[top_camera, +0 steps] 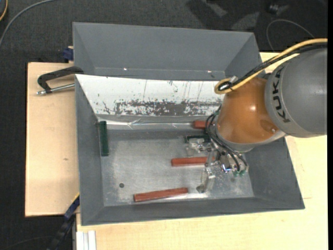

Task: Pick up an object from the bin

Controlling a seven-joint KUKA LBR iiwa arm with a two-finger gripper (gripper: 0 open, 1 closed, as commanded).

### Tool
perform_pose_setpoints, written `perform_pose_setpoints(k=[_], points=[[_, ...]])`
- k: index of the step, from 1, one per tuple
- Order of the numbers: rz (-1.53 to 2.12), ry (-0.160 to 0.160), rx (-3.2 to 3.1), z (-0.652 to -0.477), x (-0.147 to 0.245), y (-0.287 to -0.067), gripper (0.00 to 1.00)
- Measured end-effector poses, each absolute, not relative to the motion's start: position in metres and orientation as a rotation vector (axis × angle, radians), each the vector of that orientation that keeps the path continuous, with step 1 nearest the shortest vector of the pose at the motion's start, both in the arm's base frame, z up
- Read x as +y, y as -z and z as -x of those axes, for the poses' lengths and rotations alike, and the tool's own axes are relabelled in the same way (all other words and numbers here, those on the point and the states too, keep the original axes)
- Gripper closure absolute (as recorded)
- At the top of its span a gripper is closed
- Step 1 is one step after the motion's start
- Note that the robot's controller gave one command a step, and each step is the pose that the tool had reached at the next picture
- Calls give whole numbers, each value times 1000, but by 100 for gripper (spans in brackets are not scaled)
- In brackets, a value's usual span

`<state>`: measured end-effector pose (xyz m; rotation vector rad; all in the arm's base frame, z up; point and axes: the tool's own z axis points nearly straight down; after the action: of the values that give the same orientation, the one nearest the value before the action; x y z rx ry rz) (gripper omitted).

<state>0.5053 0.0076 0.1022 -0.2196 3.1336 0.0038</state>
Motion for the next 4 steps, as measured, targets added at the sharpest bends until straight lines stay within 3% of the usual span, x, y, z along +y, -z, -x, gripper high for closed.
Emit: perform_pose_setpoints(k=[1,2,3,4], points=[[-74,-1,3135,-521,-7,-101,0],[-399,-3,3119,-509,11,-70,0],[-397,-1,3117,-509,11,-71,0],[-396,-1,3117,-509,12,-70,100]])
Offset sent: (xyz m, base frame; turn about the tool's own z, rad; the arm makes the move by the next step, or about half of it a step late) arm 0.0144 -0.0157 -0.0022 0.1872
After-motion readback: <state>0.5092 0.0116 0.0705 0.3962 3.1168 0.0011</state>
